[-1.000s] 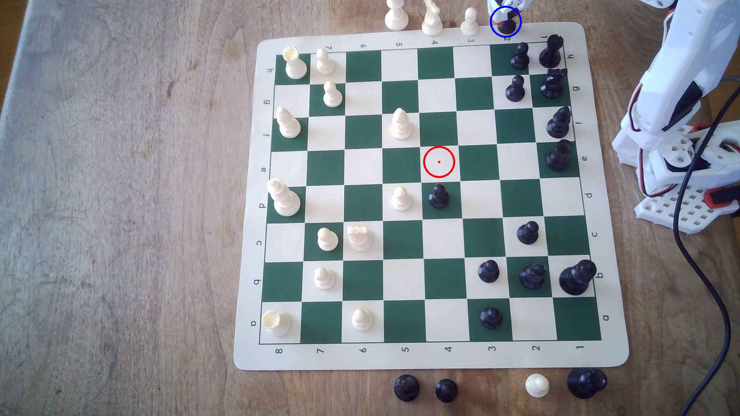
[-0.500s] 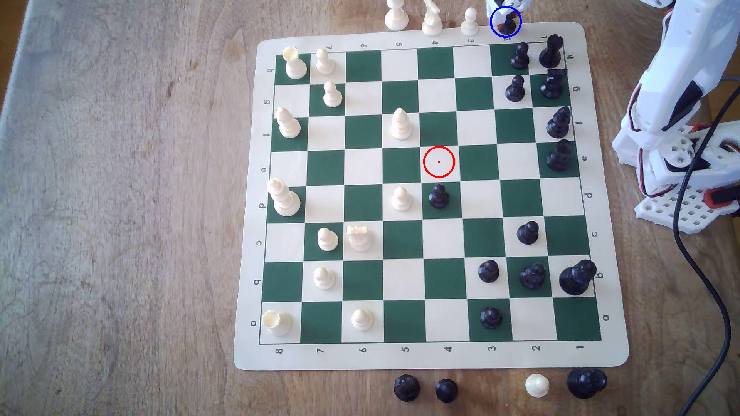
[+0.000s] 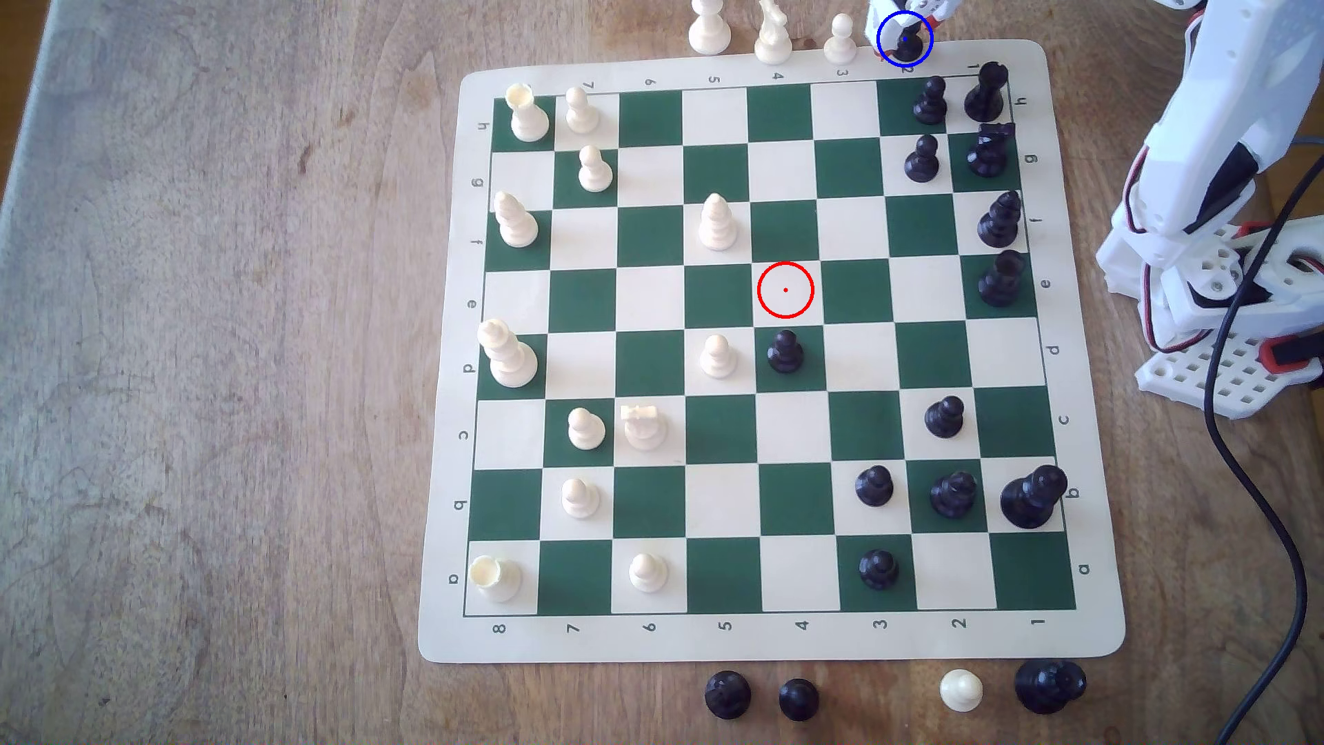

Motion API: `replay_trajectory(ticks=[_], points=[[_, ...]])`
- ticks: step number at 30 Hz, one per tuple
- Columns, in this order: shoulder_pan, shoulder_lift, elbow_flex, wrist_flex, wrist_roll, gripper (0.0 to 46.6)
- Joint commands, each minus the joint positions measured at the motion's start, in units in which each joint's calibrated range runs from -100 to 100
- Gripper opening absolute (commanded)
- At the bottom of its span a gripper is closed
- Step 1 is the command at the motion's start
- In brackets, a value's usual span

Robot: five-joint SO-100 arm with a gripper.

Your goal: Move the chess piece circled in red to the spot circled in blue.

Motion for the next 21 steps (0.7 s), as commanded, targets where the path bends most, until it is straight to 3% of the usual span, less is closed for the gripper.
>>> replay_trajectory(ticks=[1, 21], points=[[0.3, -5.2, -2.2, 1.7, 0.4, 15.2], [-1.0, -29.3, 8.2, 11.7, 0.9, 16.8]])
